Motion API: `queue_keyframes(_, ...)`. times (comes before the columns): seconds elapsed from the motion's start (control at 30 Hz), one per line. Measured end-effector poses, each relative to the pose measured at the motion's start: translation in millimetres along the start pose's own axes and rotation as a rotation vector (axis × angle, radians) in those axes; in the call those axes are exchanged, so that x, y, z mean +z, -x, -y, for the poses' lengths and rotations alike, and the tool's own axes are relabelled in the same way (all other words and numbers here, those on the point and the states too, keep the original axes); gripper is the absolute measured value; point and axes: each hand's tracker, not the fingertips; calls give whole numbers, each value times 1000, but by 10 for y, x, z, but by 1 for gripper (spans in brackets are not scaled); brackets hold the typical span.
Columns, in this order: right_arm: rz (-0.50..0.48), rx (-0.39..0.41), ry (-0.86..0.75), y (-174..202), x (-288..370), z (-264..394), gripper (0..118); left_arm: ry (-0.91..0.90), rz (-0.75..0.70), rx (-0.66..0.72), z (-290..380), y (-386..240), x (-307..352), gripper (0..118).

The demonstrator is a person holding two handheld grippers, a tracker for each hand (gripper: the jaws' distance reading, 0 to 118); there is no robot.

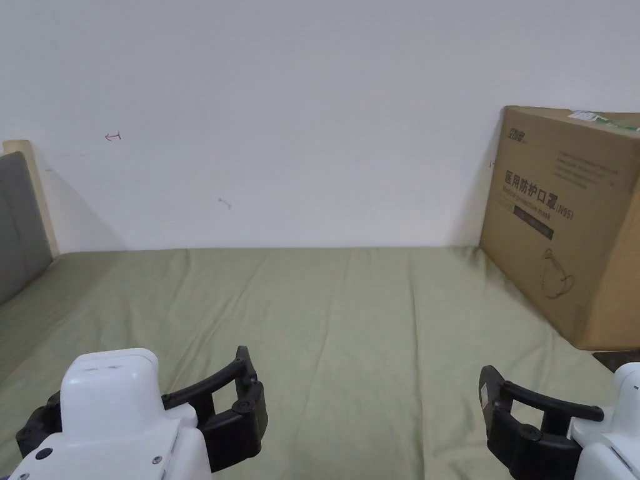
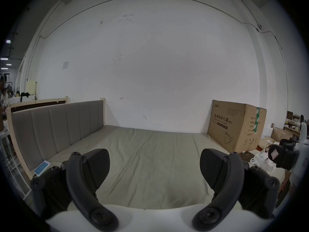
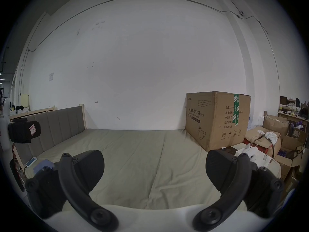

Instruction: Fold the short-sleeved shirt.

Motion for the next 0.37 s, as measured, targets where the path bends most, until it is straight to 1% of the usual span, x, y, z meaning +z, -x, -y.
queue_keyframes(0.2,-14,-11,-5,7,15,-10,118,28,-18,30,-20,30,-48,111)
queue_keyframes(0.3,-20,-26,-2,10,-26,-8,118,89,35,53,22,52,-177,111)
queue_keyframes(0.37,-19,-41,0,11,-88,17,118,96,39,44,89,17,-273,111)
